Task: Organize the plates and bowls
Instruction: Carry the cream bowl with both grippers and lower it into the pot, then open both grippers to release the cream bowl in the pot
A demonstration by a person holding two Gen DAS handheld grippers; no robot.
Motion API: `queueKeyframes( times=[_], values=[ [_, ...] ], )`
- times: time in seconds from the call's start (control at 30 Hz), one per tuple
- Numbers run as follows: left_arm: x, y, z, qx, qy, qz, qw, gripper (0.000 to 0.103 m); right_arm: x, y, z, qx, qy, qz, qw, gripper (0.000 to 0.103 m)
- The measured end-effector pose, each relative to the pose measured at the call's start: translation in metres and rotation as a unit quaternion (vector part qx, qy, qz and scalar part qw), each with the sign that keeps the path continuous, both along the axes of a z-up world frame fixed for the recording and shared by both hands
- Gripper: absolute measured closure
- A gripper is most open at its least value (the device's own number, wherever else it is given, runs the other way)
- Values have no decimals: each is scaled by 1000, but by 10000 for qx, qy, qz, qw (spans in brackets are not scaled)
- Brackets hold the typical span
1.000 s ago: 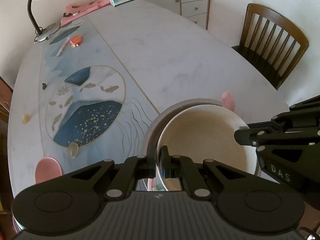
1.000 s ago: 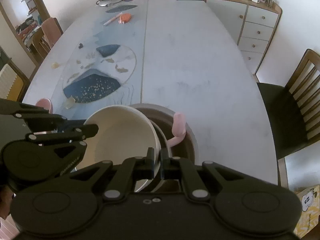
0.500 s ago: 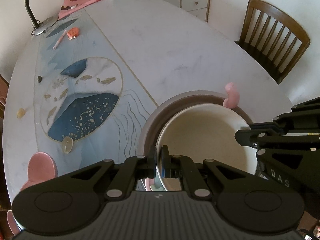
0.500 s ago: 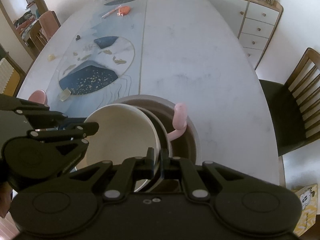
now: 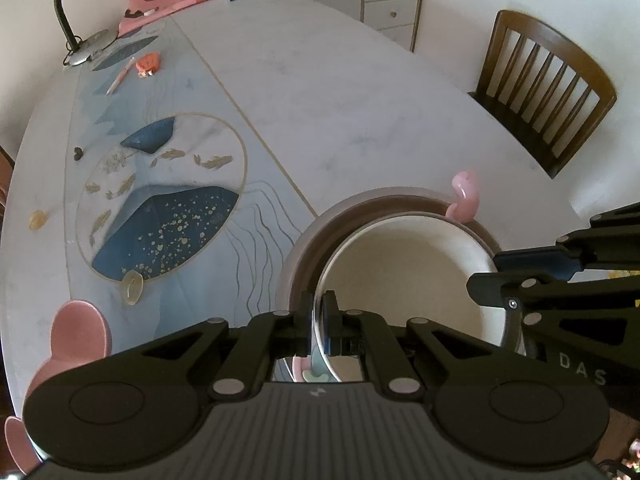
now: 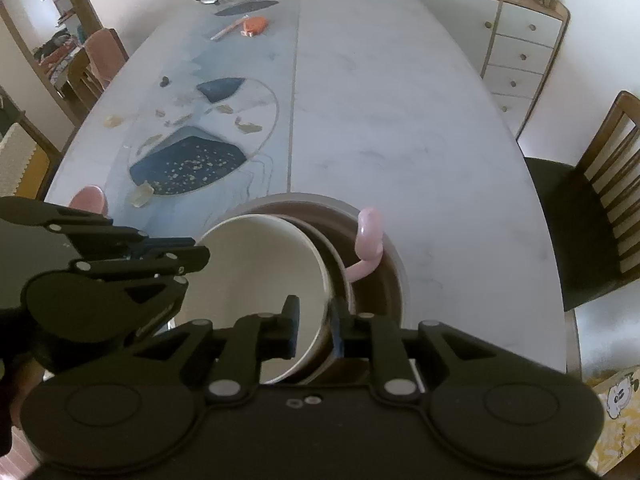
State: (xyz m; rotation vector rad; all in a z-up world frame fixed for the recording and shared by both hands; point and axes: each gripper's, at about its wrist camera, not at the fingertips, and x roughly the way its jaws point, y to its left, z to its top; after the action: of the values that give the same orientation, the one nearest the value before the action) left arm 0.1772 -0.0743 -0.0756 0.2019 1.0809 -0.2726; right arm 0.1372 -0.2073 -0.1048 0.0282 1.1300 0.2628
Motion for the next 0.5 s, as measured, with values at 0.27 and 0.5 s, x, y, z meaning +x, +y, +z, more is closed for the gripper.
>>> queueKeyframes(
  times=[0.27, 0.5],
  values=[
    [-8, 9, 12, -148, -83, 98, 9998, 98, -9, -5, 13, 206, -56, -7, 9998, 74],
    [-17, 22, 25, -342, -185, 205, 9990, 97, -19, -7, 27, 313, -232, -15, 9992, 67]
  ],
)
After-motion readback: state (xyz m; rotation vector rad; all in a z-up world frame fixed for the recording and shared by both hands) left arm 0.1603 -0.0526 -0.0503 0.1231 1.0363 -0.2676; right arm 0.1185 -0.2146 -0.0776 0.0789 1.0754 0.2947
